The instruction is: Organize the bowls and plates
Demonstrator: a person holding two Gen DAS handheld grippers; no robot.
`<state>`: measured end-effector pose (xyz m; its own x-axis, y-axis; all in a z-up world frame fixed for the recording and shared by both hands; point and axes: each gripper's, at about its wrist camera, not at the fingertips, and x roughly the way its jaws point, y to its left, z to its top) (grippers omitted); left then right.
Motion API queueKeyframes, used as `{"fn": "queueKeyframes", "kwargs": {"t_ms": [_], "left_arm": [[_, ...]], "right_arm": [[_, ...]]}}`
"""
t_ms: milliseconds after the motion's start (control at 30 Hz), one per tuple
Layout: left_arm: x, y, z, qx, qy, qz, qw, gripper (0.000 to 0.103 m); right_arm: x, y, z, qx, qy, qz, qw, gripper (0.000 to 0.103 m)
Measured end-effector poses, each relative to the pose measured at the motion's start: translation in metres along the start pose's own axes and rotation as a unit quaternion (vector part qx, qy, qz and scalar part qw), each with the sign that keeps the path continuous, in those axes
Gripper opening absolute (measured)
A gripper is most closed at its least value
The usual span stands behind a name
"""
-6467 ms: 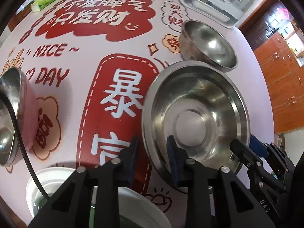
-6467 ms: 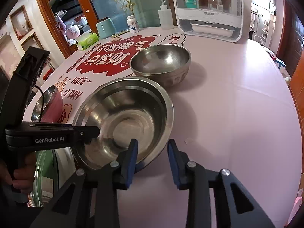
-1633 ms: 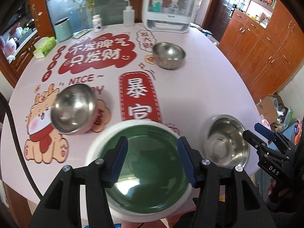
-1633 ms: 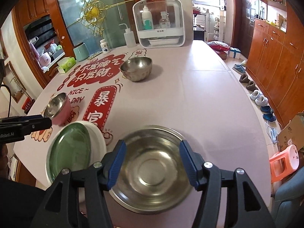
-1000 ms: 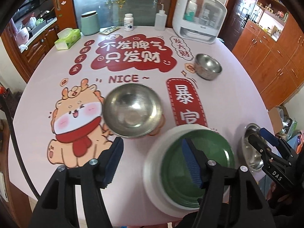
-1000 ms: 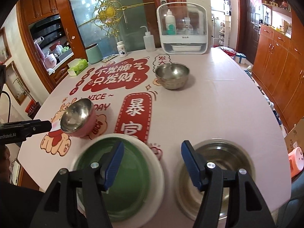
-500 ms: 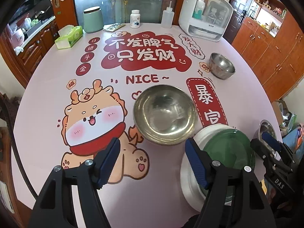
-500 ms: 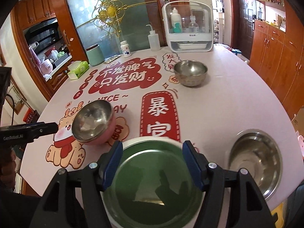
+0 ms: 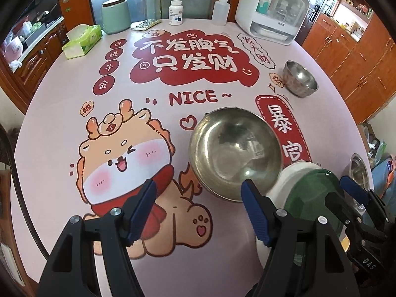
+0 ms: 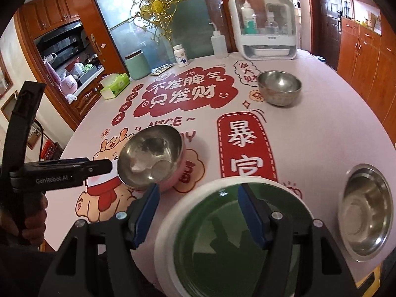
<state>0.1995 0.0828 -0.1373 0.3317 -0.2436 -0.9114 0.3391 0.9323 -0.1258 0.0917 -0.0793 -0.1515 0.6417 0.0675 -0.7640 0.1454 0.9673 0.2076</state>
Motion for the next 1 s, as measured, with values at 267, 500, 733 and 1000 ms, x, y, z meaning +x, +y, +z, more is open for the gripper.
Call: {"fn": "queueKeyframes", "kwargs": {"t_ms": [267, 500, 733, 1000], "left_arm": [[0.024, 0.017, 0.011, -0.001, 0.012, -0.013, 0.9999, 0.069], [0.048, 0.021, 0.020, 0.009, 0.034, -0.034, 0.9988, 0.069], [0.065, 0.020, 0.024, 0.013, 0.052, -0.047, 0.9975, 0.069], [0.079, 0.023, 0.027, 0.010, 0.067, -0.050, 0.9965, 0.065]], "right_arm": [[0.031, 0.010, 0.012, 0.018, 0.031, 0.015, 0.999, 0.066], [0.053, 0.018, 0.019, 0.013, 0.057, 0.020, 0.998, 0.066], [0.072, 0.021, 0.024, 0.010, 0.082, 0.023, 0.996, 0.066], [0.086, 0.022, 0.027, 0.011, 0.094, 0.017, 0.995, 0.063]]}}
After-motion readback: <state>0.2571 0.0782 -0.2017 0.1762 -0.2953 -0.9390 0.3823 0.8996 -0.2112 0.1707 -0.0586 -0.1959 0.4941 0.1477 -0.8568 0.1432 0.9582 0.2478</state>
